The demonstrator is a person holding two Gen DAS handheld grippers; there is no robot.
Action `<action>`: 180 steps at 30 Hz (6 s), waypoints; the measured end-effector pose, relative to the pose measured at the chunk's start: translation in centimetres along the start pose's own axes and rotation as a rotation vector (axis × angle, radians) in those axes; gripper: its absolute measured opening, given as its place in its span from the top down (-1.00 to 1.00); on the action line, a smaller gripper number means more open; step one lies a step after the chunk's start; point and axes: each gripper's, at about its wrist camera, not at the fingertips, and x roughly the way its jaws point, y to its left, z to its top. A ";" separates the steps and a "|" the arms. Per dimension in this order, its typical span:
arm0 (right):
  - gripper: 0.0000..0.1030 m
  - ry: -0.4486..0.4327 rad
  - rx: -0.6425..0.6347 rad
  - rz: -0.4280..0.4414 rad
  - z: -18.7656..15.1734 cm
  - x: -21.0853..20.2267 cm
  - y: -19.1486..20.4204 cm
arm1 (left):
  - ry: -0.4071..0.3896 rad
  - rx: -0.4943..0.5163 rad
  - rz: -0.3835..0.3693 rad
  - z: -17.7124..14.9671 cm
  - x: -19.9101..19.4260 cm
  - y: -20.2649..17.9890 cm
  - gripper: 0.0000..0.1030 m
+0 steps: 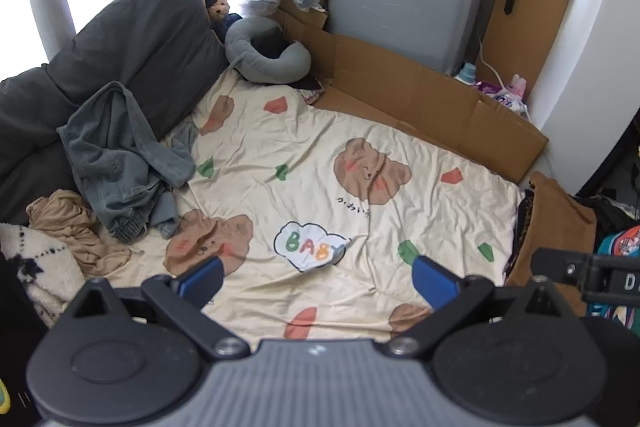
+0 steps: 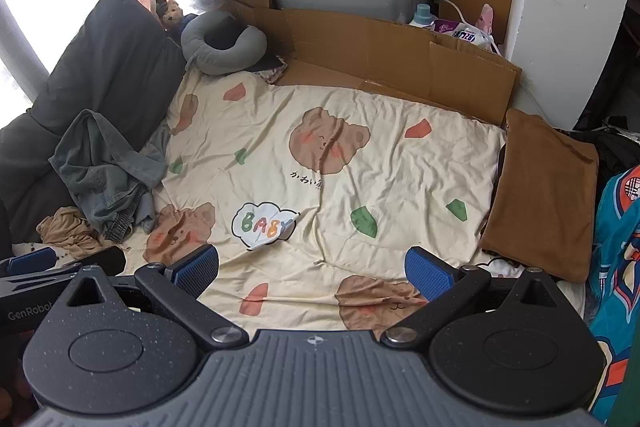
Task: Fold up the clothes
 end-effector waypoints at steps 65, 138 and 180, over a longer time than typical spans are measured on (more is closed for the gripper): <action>-0.99 -0.100 -0.050 0.029 6.0 -2.6 0.2 | -0.084 -0.009 -0.009 4.6 -2.7 7.4 -0.99; -0.98 -0.065 -0.242 0.324 11.9 34.9 11.0 | -0.018 -0.124 0.247 8.0 24.7 28.8 -0.70; -0.97 0.028 -0.363 0.356 5.0 47.7 15.0 | -0.273 -0.348 0.304 8.6 37.9 44.1 0.37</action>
